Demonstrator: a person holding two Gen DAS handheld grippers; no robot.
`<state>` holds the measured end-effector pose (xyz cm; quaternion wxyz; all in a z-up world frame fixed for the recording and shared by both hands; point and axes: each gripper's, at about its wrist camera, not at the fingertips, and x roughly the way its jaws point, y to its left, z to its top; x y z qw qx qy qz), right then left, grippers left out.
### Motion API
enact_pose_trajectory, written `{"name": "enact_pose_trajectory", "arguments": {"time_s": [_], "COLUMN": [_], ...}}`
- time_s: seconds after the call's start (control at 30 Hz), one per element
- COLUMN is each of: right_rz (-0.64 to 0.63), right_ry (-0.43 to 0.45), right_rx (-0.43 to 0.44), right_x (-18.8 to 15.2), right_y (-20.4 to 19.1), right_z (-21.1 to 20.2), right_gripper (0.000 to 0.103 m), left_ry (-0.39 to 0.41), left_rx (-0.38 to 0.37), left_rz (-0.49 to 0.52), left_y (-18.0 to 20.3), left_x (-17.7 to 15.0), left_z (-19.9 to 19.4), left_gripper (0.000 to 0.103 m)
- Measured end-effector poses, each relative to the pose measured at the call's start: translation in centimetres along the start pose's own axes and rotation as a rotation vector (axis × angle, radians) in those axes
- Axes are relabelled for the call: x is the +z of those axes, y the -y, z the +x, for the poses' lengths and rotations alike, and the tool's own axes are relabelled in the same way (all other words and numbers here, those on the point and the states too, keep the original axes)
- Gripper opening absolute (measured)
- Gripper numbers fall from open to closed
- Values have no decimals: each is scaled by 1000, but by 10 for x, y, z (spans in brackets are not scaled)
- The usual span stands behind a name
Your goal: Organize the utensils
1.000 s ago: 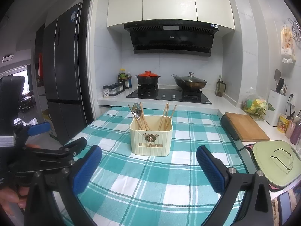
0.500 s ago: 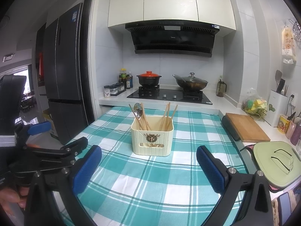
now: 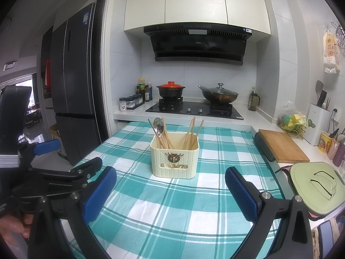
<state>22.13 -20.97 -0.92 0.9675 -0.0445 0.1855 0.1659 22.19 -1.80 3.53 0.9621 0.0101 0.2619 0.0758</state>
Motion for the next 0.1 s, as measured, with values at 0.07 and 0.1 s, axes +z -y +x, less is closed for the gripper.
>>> {"name": "enact_pose_trajectory", "arguments": {"time_s": [0.07, 0.1], "right_rz": [-1, -1], "right_ry": [-1, -2], "right_rx": [0, 2], "right_x": [0, -2], "right_y": [0, 0], "right_z": [0, -1], "right_gripper": [102, 102], "left_ry": [4, 3], "left_rx": [3, 2], "left_rz": [3, 8], "left_y": [1, 2], "left_x": [0, 0], "left_z": [0, 0], "left_gripper": [103, 103]}}
